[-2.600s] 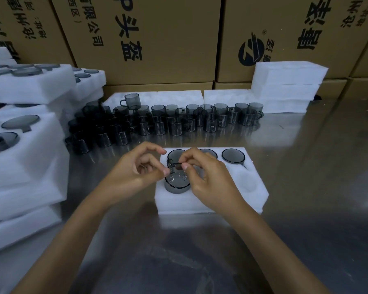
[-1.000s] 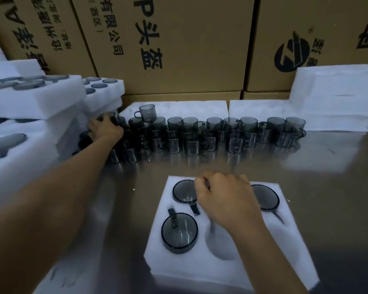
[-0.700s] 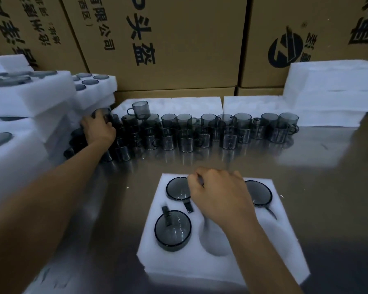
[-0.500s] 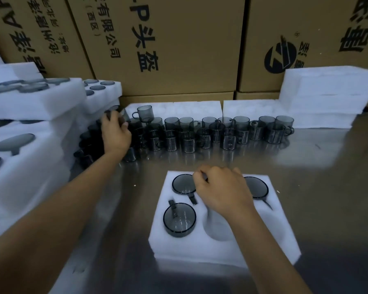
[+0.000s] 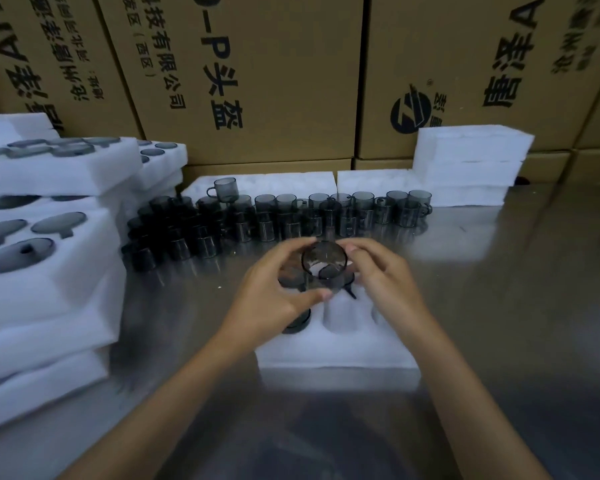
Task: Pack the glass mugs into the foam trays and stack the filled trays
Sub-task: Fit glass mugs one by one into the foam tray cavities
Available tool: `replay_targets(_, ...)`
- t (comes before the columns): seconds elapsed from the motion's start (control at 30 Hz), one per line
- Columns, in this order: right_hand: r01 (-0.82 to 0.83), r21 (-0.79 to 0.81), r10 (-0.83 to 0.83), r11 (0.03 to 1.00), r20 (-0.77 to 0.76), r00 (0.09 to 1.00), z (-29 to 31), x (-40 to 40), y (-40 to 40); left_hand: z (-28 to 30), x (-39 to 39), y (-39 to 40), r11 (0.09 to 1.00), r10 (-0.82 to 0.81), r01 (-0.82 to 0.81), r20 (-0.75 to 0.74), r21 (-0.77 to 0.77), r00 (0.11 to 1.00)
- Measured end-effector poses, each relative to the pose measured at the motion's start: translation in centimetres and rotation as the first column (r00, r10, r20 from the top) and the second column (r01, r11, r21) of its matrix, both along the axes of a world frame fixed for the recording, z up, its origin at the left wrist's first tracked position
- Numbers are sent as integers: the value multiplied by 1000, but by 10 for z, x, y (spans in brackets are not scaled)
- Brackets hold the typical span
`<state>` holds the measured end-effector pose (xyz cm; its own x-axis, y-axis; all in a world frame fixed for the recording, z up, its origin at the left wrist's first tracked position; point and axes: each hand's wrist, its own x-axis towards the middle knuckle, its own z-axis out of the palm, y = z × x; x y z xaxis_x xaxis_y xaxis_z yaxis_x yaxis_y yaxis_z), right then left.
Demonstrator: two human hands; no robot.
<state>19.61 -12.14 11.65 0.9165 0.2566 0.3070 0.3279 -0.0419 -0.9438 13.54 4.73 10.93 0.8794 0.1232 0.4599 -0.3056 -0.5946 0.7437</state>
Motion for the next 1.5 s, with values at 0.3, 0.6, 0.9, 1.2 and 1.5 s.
replay_targets(0.3, 56, -97, -43, 994, 135, 990, -12, -29, -17, -13, -24, -10, 973, -82, 78, 9, 219, 997)
replay_targets(0.6, 250, -341, -123, 906, 354, 927, -24, -28, -22, -19, -27, -12, 923, -27, 22, 6, 383, 1000)
replay_targets(0.9, 207, -349, -52, 914, 406, 912, -19, -28, -31, -24, -28, -9, 918, -1, -38, 99, 395, 995)
replay_targets(1.2, 186, -361, -59, 914, 335, 940, -27, -23, -29, -25, -30, -13, 926, 50, -83, 98, 369, 994)
replay_targets(1.5, 302, -582, -48, 756, 410, 911, -32, -24, -27, -31, -24, -9, 862, 118, -127, 49, 490, 992)
